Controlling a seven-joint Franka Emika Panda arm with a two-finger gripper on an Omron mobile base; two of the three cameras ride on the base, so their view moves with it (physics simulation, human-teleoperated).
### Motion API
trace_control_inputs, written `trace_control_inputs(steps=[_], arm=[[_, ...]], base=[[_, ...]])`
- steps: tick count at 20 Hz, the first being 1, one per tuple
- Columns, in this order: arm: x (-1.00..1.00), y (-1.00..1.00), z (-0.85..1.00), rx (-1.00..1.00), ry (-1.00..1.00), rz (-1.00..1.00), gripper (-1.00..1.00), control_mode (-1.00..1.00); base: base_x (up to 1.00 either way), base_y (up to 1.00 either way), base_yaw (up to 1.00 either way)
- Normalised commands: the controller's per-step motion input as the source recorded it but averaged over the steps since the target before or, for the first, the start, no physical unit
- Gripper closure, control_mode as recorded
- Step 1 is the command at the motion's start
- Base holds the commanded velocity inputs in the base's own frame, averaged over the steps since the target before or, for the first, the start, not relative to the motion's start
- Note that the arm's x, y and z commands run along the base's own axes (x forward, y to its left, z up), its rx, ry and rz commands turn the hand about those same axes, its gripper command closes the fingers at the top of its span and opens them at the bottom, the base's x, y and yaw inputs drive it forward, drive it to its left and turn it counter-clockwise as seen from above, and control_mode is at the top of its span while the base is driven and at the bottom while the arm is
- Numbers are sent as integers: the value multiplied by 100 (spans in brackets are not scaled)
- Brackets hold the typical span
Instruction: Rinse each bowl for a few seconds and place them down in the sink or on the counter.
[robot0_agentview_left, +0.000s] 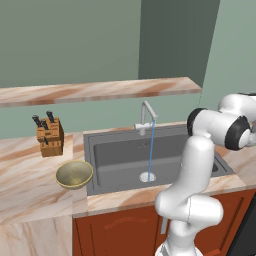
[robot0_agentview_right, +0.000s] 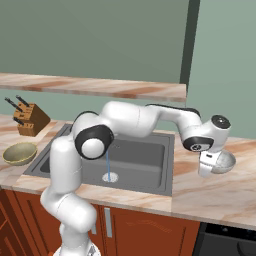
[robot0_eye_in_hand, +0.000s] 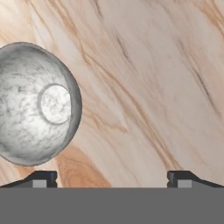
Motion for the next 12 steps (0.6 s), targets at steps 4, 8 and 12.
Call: trace_control_inputs(steps=[4, 8, 12], arm=[[18, 0, -16, 0, 0, -13, -100, -100], [25, 0, -10, 0, 0, -10, -100, -100], [23, -5, -11, 0, 0, -7, -100, -100]], base=[[0, 0, 0], [0, 0, 0], [0, 0, 0]])
